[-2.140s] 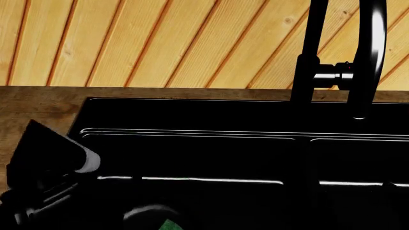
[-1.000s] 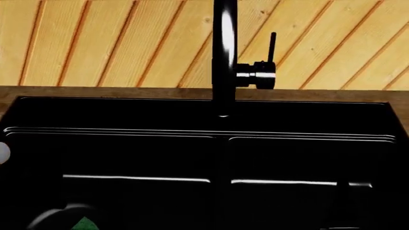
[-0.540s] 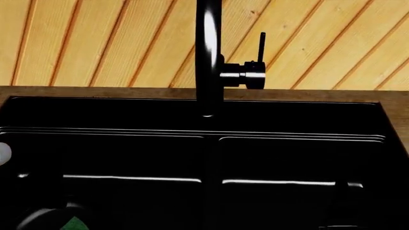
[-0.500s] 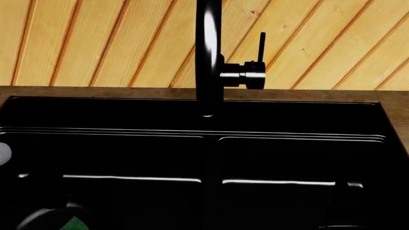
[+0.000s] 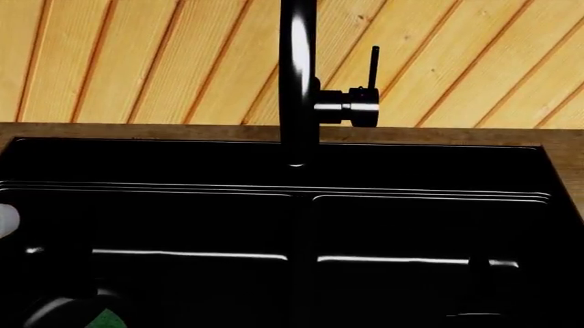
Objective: Pick the pan and sponge and place them into the sink. Then turn on the water.
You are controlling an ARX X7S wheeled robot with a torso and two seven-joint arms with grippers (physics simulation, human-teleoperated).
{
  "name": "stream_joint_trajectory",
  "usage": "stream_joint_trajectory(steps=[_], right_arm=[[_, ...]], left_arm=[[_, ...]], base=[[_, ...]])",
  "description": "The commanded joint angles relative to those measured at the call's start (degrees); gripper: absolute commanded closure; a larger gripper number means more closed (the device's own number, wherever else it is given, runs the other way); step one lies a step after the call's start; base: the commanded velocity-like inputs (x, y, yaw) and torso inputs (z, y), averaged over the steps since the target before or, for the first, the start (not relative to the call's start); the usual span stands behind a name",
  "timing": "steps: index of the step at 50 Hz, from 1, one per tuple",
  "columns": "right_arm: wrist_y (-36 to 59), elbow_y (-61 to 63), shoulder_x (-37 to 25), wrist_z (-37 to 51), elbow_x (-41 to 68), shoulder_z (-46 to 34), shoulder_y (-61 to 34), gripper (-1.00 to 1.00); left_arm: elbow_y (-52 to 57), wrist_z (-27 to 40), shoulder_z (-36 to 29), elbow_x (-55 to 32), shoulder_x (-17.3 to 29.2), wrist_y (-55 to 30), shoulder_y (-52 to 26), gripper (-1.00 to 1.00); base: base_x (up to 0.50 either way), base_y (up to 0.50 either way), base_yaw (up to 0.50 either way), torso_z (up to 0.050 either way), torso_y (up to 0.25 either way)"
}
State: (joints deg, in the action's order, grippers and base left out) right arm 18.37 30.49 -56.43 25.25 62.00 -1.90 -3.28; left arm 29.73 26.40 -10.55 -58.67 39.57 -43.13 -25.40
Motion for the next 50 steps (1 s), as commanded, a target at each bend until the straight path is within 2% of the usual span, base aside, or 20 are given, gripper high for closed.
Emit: stream_joint_trajectory(steps=[1, 3, 7, 18, 32, 38, 50], right_arm=[[8.9, -3.0, 3.2, 2.0, 3.2, -6.7, -17.8, -1.0], [12.4, -6.4, 5.7, 1.6, 3.0, -9.9, -25.5, -1.0], [16.1, -13.1, 11.1, -1.1, 1.1, -15.1, -35.1, -1.0], [14.5, -34.8, 24.1, -12.3, -8.5, -23.8, -52.4, -1.0], [8.7, -57.0, 32.0, -23.3, -15.2, -28.0, -62.0, -1.0], [7.1, -63.9, 34.2, -26.4, -17.8, -29.7, -65.8, -1.0], [3.0, -76.8, 38.5, -29.9, -21.4, -31.3, -71.8, -1.0]], left_arm=[[-0.1, -0.3, 0.0, -0.4, 0.1, 0.0, -0.4, -1.0], [-0.1, -0.5, 0.0, -0.3, 0.1, 0.2, -0.3, -1.0], [-0.5, -0.6, -0.2, -0.2, 0.0, 0.2, -0.3, -1.0], [-0.3, -0.7, 1.7, -1.0, 0.7, 1.7, 1.5, -1.0], [-0.7, -1.0, 1.8, 0.2, 0.4, 3.0, 1.7, -1.0], [0.3, -3.1, 2.4, 2.4, 1.0, 6.0, 2.9, -1.0], [1.8, -1.8, 3.7, 2.6, 2.2, 6.3, 3.1, -1.0]], base=[[0.0, 0.0, 0.0, 0.0, 0.0], [0.0, 0.0, 0.0, 0.0, 0.0], [0.0, 0.0, 0.0, 0.0, 0.0], [0.0, 0.0, 0.0, 0.0, 0.0], [0.0, 0.0, 0.0, 0.0, 0.0], [0.0, 0.0, 0.0, 0.0, 0.0], [0.0, 0.0, 0.0, 0.0, 0.001]])
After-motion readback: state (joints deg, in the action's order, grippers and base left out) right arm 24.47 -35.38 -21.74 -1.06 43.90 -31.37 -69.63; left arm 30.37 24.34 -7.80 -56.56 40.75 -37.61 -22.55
